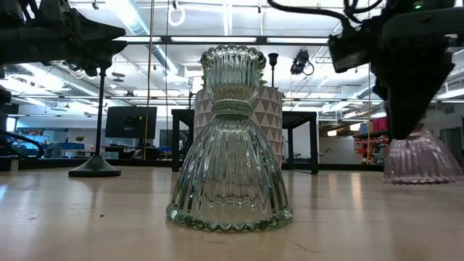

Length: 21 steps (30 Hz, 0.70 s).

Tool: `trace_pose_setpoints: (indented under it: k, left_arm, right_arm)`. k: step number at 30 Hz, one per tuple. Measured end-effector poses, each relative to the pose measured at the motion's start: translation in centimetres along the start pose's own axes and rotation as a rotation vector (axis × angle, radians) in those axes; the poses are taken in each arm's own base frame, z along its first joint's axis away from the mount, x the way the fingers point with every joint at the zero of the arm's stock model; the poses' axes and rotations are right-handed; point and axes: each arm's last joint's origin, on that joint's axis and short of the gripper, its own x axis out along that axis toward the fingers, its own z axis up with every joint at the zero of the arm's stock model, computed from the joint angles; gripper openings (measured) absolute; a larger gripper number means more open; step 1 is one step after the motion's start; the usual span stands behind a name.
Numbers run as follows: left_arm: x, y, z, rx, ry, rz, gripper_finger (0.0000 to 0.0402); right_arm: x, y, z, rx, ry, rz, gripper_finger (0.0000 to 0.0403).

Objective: Pick & Place candle stick holders
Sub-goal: Put the pink glass candle holder on the shelf aligned with the black candle holder

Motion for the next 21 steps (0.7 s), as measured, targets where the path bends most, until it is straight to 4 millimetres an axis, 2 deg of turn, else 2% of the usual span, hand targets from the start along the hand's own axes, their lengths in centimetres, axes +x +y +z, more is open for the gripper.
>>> trace_pose_setpoints:
  k: [11, 21]
  left_arm:
    - [0.0, 0.0, 0.0, 0.001, 0.004, 0.0, 0.019]
    - [0.0, 0.0, 0.0, 0.002, 0.005, 0.001, 0.019]
  right_arm:
    - [-0.1, -1.0, 2.6, -0.067, -0.03, 0.074, 0.0157]
    - [-4.1, -0.6, 5.6, -0.188, -0.11, 0.116, 0.0157]
